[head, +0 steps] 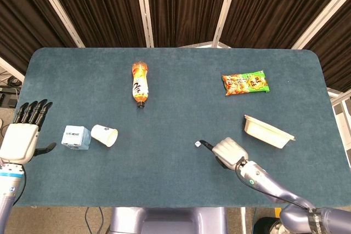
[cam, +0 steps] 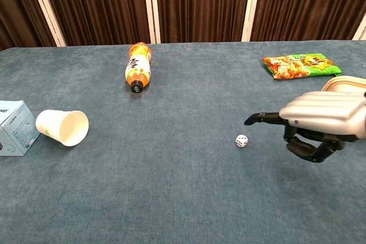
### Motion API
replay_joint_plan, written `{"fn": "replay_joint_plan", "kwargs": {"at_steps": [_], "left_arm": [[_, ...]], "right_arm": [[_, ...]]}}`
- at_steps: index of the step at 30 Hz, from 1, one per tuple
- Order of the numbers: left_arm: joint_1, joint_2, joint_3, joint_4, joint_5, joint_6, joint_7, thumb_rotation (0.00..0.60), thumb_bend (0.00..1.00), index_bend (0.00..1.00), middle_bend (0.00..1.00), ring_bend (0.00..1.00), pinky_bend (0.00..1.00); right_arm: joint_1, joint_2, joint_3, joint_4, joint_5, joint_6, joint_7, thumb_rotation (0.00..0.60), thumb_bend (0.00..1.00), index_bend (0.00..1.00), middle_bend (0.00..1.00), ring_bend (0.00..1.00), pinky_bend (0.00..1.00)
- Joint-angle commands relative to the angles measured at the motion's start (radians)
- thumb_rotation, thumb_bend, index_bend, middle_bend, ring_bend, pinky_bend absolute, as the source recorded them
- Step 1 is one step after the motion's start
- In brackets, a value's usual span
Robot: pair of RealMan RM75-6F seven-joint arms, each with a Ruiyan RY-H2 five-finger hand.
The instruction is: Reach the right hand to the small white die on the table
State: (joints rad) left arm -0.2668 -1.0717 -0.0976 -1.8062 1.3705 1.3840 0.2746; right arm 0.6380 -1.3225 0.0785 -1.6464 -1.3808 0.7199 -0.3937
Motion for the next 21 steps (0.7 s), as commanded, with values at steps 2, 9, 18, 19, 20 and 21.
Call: {"fn": "replay_joint_plan", "kwargs": {"at_steps": [2,9,18,19,20,21], "left_arm": [[0.002,-0.001,-0.003,0.001,-0.005,0.002,0.002,0.600,0.00,0.00,0.00,0.00,0.00],[0.002,0.000,-0.006,0.004,-0.009,-0.001,0.000,0.600,0.00,0.00,0.00,0.00,0.00],[0.002,0.001,-0.007,0.002,-0.009,-0.005,-0.003,0.600,0.00,0.00,0.00,0.00,0.00],[0.002,0.002,-0.007,0.002,-0.008,-0.005,-0.003,0.600,0.00,0.00,0.00,0.00,0.00],[0.003,0.002,-0.007,0.002,-0.008,-0.005,-0.003,0.600,0.00,0.00,0.00,0.00,0.00],[0.003,0.002,-0.007,0.002,-0.008,-0.006,-0.004,0.600,0.00,0.00,0.00,0.00,0.00]], "right_arm": [[0.028,-0.038,-0.003,0.019,0.063,-0.023,-0.049,0.600,0.66,0.00,0.76,0.79,1.00],[0.047,-0.071,-0.019,0.028,0.115,-0.012,-0.110,0.600,0.66,0.00,0.76,0.79,1.00],[0.057,-0.065,-0.042,0.020,0.164,0.011,-0.136,0.600,0.66,0.00,0.76,0.79,1.00],[0.058,-0.065,-0.045,0.020,0.168,0.013,-0.135,0.600,0.66,0.00,0.76,0.79,1.00],[0.059,-0.064,-0.048,0.021,0.170,0.014,-0.135,0.600,0.66,0.00,0.76,0.79,1.00],[0.060,-0.063,-0.051,0.021,0.171,0.017,-0.135,0.600,0.66,0.00,0.76,0.79,1.00]]}}
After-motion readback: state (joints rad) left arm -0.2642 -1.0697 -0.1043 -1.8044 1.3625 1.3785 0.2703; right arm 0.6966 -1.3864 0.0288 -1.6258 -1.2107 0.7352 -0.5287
